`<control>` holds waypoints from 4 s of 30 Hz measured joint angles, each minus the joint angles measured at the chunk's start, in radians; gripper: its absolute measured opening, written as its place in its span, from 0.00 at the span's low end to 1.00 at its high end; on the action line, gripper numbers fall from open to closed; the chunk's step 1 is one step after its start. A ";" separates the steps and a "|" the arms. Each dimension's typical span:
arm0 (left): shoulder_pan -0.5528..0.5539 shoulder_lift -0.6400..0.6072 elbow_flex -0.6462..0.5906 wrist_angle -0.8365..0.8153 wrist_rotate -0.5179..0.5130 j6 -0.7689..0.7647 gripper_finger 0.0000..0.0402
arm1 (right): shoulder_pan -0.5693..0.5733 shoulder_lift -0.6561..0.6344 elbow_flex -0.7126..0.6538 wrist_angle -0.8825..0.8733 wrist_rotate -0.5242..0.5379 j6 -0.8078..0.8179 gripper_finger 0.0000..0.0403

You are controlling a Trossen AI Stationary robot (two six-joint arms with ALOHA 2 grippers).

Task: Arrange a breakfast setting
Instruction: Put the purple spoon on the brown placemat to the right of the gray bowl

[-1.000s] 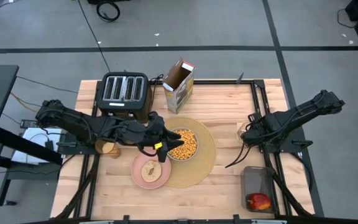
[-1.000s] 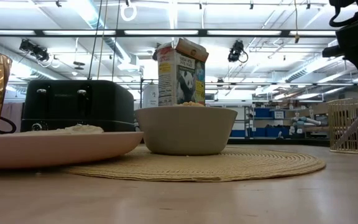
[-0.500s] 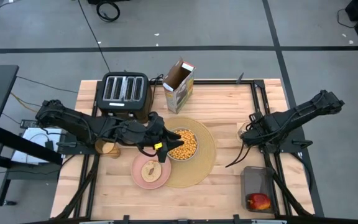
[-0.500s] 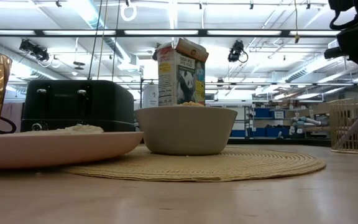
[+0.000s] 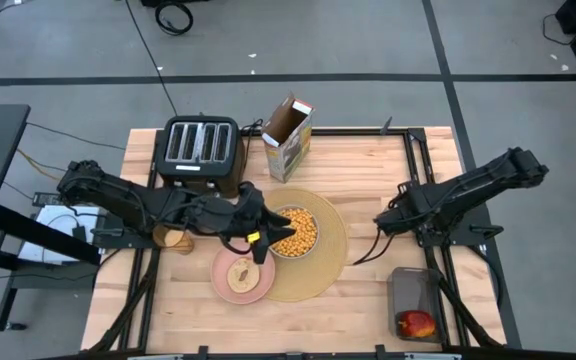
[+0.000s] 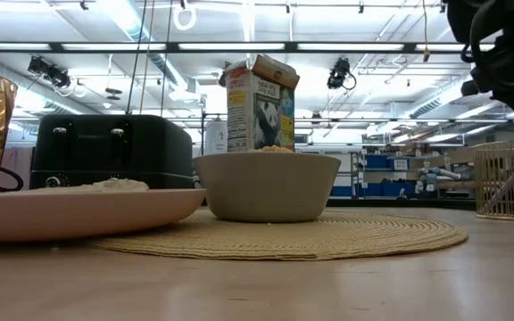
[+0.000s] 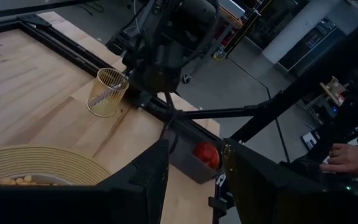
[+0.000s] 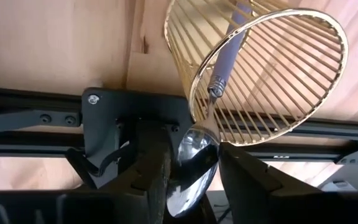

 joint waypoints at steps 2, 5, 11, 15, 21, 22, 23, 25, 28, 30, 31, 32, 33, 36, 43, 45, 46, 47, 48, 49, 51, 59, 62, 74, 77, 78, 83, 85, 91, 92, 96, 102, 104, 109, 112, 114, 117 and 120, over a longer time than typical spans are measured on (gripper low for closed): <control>-0.001 0.000 0.000 0.000 0.001 0.000 0.39 | -0.005 0.005 0.001 -0.001 0.012 -0.001 0.34; 0.000 0.000 0.000 0.000 0.001 0.003 0.39 | -0.011 0.005 0.011 -0.002 0.032 -0.012 0.28; 0.000 0.000 0.000 0.000 0.001 0.034 0.39 | -0.027 0.005 0.057 0.000 0.060 -0.068 0.16; 0.002 0.000 0.000 0.000 0.001 0.045 0.39 | -0.043 0.005 0.092 0.000 0.106 -0.117 0.08; 0.003 0.000 0.000 0.000 0.000 0.045 0.39 | -0.073 0.005 0.168 0.000 0.169 -0.196 0.02; 0.003 0.000 0.000 0.000 0.000 0.045 0.39 | -0.079 0.005 0.180 0.000 0.174 -0.210 0.02; 0.003 0.000 0.000 0.000 0.000 0.045 0.39 | -0.085 0.005 0.191 0.001 0.175 -0.217 0.03; 0.003 0.000 0.000 0.000 0.000 0.045 0.39 | -0.099 0.005 0.202 0.001 0.145 -0.226 0.04; 0.003 0.000 0.000 0.000 0.000 0.045 0.39 | -0.131 0.002 0.203 0.000 0.041 -0.205 0.07; 0.003 0.000 0.000 0.000 0.000 0.045 0.39 | -0.164 0.002 0.203 0.000 -0.017 -0.160 0.12; 0.003 0.000 0.000 0.000 0.000 0.044 0.39 | -0.185 0.002 0.203 0.000 -0.034 -0.136 0.14; 0.003 0.000 0.000 0.000 0.000 0.045 0.39 | -0.210 0.002 0.203 0.000 -0.044 -0.111 0.17; 0.003 0.000 0.000 0.000 0.000 0.045 0.39 | -0.237 0.000 0.203 0.001 -0.050 -0.090 0.20; 0.003 0.000 0.000 0.000 0.000 0.044 0.39 | -0.344 -0.027 0.203 -0.001 -0.082 -0.046 0.29; 0.003 0.000 0.000 0.000 0.000 0.045 0.39 | -0.629 -0.087 0.203 0.000 -0.115 0.001 0.43; 0.003 0.000 0.000 -0.001 0.000 0.045 0.39 | -0.696 -0.086 0.203 0.000 -0.134 -0.003 0.43; 0.003 0.000 0.000 -0.003 0.000 0.045 0.39 | -0.725 -0.081 0.203 0.000 -0.148 -0.010 0.43; 0.003 0.000 0.000 -0.004 0.000 0.045 0.39 | -0.753 -0.075 0.203 -0.001 -0.160 -0.021 0.43; 0.003 0.000 0.000 -0.005 0.000 0.045 0.39 | -0.779 -0.067 0.203 0.001 -0.166 -0.032 0.43; 0.003 0.000 0.000 -0.006 0.000 0.045 0.39 | -0.802 -0.061 0.202 0.002 -0.167 -0.042 0.42; 0.003 0.000 0.000 -0.006 0.000 0.046 0.39 | -0.850 -0.047 0.202 0.000 -0.174 -0.057 0.42; -0.005 0.000 0.000 -0.006 0.016 0.055 0.39 | -0.925 0.030 0.167 0.000 -0.241 -0.105 0.41; -0.005 0.000 0.000 -0.006 0.022 0.082 0.39 | -0.925 0.066 0.126 -0.001 -0.300 -0.115 0.41; -0.003 0.000 0.000 -0.007 0.077 0.134 0.39 | -0.925 0.127 0.113 0.000 -0.371 -0.063 0.33; -0.003 0.000 0.000 -0.007 0.088 0.149 0.39 | -0.924 0.140 0.113 0.000 -0.371 -0.073 0.28; -0.003 0.000 0.000 -0.007 0.093 0.153 0.39 | -0.923 0.144 0.113 0.000 -0.371 -0.077 0.26; 0.000 0.000 0.000 -0.007 0.103 0.157 0.39 | -0.921 0.152 0.113 0.000 -0.291 -0.156 0.26; 0.002 0.000 0.000 -0.008 0.103 0.157 0.39 | -0.921 0.150 0.113 0.001 -0.261 -0.191 0.27; 0.009 0.000 0.000 -0.008 0.102 0.149 0.39 | -0.918 0.149 0.113 -0.001 -0.318 -0.277 0.29; 0.009 0.000 0.000 -0.008 0.102 0.149 0.39 | -0.914 0.149 0.113 0.000 -0.315 -0.289 0.29; 0.010 0.000 0.000 -0.007 0.102 0.149 0.39 | -0.892 0.149 0.113 0.000 -0.238 -0.344 0.30; 0.014 0.000 0.000 -0.007 0.102 0.148 0.39 | -0.865 0.149 0.115 0.000 -0.131 -0.403 0.29; 0.021 0.000 0.000 -0.004 0.102 0.149 0.39 | -0.860 0.149 0.125 0.000 -0.125 -0.414 0.29; 0.038 0.000 0.000 -0.003 0.102 0.149 0.39 | -0.848 0.149 0.170 0.016 -0.107 -0.425 0.27; 0.045 0.000 0.000 -0.003 0.102 0.149 0.39 | -0.846 0.149 0.212 0.021 -0.102 -0.421 0.26; 0.047 0.000 0.000 -0.003 0.102 0.149 0.39 | -0.847 0.149 0.240 -0.002 -0.101 -0.384 0.25; 0.047 0.000 0.000 -0.003 0.102 0.149 0.39 | -0.872 0.134 0.257 0.005 -0.082 -0.248 0.26; 0.042 0.000 0.000 -0.003 0.102 0.148 0.39 | -0.916 0.116 0.240 0.001 -0.114 -0.163 0.28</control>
